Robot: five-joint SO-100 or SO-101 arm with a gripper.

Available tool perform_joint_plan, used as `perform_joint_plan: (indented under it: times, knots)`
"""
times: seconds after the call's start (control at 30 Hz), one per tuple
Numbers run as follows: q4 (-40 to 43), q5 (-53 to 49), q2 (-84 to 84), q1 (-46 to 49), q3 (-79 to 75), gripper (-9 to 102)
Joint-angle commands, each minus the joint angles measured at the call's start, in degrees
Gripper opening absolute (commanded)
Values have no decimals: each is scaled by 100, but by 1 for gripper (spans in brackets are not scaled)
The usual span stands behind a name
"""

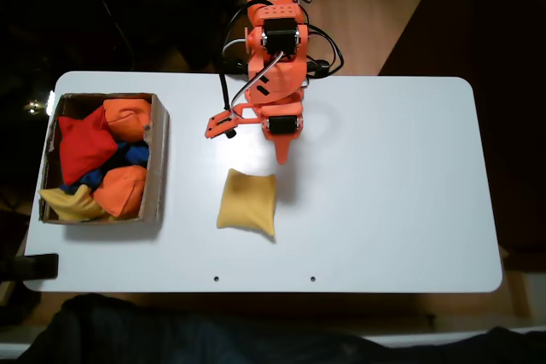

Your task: Grasp a bag and put it in the box.

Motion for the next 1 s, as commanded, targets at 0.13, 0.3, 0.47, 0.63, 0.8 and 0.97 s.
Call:
perform_joint_plan:
  times: [0.13, 0.3, 0.47, 0.63, 0.8, 0.97]
  knots:
    - [-158, 18, -519, 510, -457, 0]
    - [-325, -26, -1143, 809, -545, 0]
    - [-536, -88, -1600, 1072, -554, 0]
    - [-650, -114, -1960, 1187, -598, 0]
    - [-668, -44, -2320, 1222, -782, 0]
    - [-668, 26, -2681, 1310, -1011, 0]
